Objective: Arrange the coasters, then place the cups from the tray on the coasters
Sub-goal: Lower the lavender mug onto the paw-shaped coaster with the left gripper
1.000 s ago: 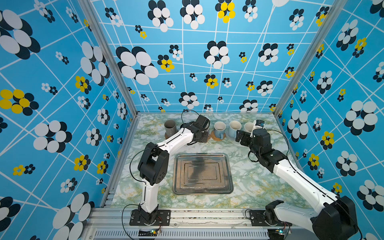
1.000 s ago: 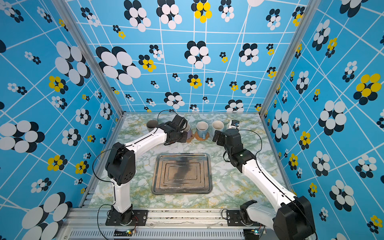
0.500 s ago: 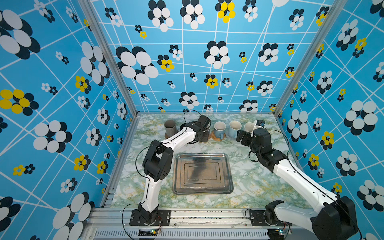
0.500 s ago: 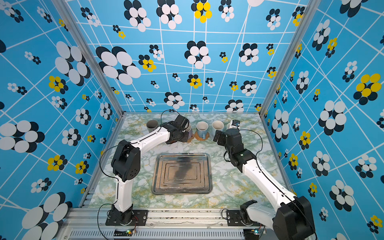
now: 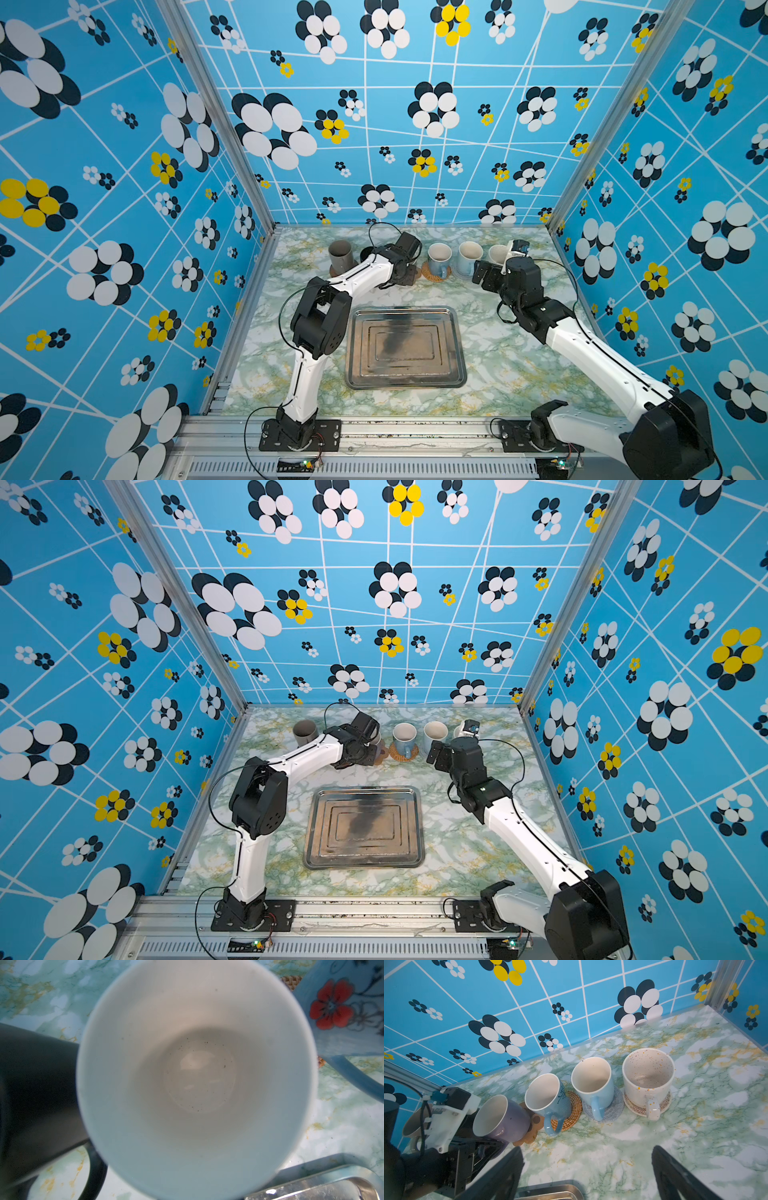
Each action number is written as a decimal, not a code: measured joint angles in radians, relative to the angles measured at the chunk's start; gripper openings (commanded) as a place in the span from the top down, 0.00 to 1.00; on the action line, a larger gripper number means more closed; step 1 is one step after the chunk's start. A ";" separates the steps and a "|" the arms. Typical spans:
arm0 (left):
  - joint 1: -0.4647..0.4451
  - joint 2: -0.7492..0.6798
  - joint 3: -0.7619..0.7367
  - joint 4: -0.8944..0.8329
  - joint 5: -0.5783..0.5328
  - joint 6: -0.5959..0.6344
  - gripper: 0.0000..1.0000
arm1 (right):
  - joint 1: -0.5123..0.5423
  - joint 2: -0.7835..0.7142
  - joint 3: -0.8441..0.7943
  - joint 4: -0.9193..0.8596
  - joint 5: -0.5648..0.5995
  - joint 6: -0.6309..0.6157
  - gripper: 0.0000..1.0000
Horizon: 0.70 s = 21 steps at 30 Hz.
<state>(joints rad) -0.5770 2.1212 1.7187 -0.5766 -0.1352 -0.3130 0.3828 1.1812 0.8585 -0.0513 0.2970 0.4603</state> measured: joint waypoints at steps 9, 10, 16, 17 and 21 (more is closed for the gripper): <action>0.003 0.003 0.019 0.003 -0.004 0.000 1.00 | -0.004 0.004 0.000 0.000 -0.003 0.000 0.01; 0.003 0.004 0.020 0.004 -0.004 0.000 1.00 | -0.005 0.004 0.000 0.000 -0.003 0.000 0.02; 0.003 0.022 0.024 0.004 -0.003 0.000 1.00 | -0.006 0.008 0.000 0.000 -0.008 0.000 0.02; 0.003 0.025 0.024 0.004 -0.003 0.000 1.00 | -0.006 0.010 0.000 0.000 -0.008 0.000 0.02; 0.003 0.034 0.025 0.004 -0.003 0.000 1.00 | -0.006 0.013 0.000 0.000 -0.012 0.000 0.01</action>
<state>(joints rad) -0.5735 2.1551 1.7435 -0.5728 -0.1383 -0.3130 0.3767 1.1946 0.8585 -0.0513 0.2852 0.4606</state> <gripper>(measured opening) 0.173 0.986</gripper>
